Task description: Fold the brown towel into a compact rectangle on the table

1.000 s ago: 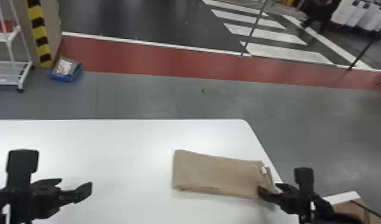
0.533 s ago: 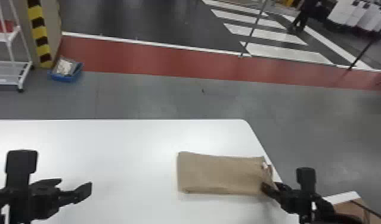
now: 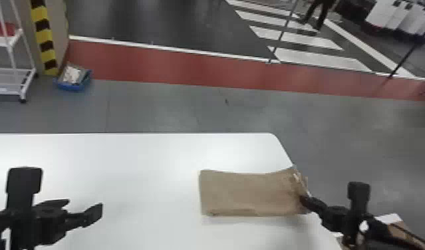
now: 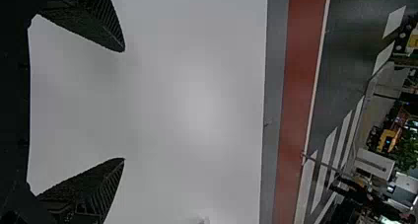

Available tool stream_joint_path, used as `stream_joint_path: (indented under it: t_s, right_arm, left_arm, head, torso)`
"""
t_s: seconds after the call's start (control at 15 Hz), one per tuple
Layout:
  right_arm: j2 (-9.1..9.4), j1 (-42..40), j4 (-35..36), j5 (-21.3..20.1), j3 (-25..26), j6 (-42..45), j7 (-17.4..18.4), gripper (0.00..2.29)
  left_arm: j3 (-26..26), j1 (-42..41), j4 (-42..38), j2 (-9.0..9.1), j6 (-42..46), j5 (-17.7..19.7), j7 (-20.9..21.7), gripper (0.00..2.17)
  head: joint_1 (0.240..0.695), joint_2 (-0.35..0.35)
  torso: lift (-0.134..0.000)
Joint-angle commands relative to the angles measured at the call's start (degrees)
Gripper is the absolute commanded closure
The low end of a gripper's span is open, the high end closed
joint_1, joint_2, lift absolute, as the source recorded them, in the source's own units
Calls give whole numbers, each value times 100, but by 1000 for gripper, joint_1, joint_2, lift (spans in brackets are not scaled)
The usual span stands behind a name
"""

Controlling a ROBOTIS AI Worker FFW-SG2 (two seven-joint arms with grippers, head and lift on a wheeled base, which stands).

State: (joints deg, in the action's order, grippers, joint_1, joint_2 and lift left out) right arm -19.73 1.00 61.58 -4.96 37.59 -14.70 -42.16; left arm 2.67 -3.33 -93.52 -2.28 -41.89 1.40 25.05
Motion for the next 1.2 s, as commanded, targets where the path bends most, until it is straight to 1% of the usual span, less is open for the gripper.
stream_joint_path:
  t_s: [0.0, 0.07, 0.13, 0.2, 0.33, 0.53, 0.6, 0.73, 0.8, 0.87, 1.13]
  right_arm:
    - [294, -47, 1093, 101, 592, -1023, -398, 1305]
    - [452, -47, 1603, 110, 741, -1480, -592, 1305]
    - [575, -47, 1990, 189, 776, -1814, -715, 1305]
    - [646, -65, 2254, 224, 706, -2007, -741, 1305]
    - [874, -126, 2684, 242, 372, -2236, -741, 1305]
    - [1164, -161, 2930, 75, -410, -2271, -732, 1305]
    - [1226, -188, 2974, 48, -604, -2271, -724, 1305]
    - [1331, -293, 3185, -92, -1052, -2271, -724, 1305]
    - [1331, -337, 3247, -198, -1210, -2288, -724, 1305]
    - [1331, -355, 3247, -356, -1342, -2288, -715, 1305]
    - [1340, -390, 3185, -743, -1948, -2288, -653, 1274]
  left_arm:
    - [5, 17, 0, 0, -9, 0, 0, 97]
    - [5, 17, 0, 0, -9, -9, 0, 97]
    - [-21, 26, 0, 0, -26, -9, 0, 97]
    - [-39, 8, -35, 0, -97, -9, 0, 97]
    - [-74, -1, -53, 0, -132, -9, 0, 100]
    - [-91, -1, -53, 0, -132, -9, 0, 100]
    - [-100, -1, -53, -9, -132, -17, 0, 100]
    - [-162, -1, -53, -26, -132, -17, 9, 100]
    - [-188, -1, -53, -26, -132, -17, 18, 100]
    - [-214, -1, -44, -35, -132, -17, 18, 100]
    - [-223, 78, 71, -44, -44, -17, 36, 100]
  head:
    - [695, -350]
    - [695, -350]
    - [695, -350]
    - [695, -350]
    - [695, -350]
    - [695, -350]
    - [695, -350]
    - [695, -341]
    - [695, -297]
    - [695, -274]
    - [695, -214]
  torso:
    - [0]
    - [0]
    - [0]
    - [0]
    - [0]
    - [0]
    - [0]
    - [0]
    - [0]
    - [0]
    - [0]
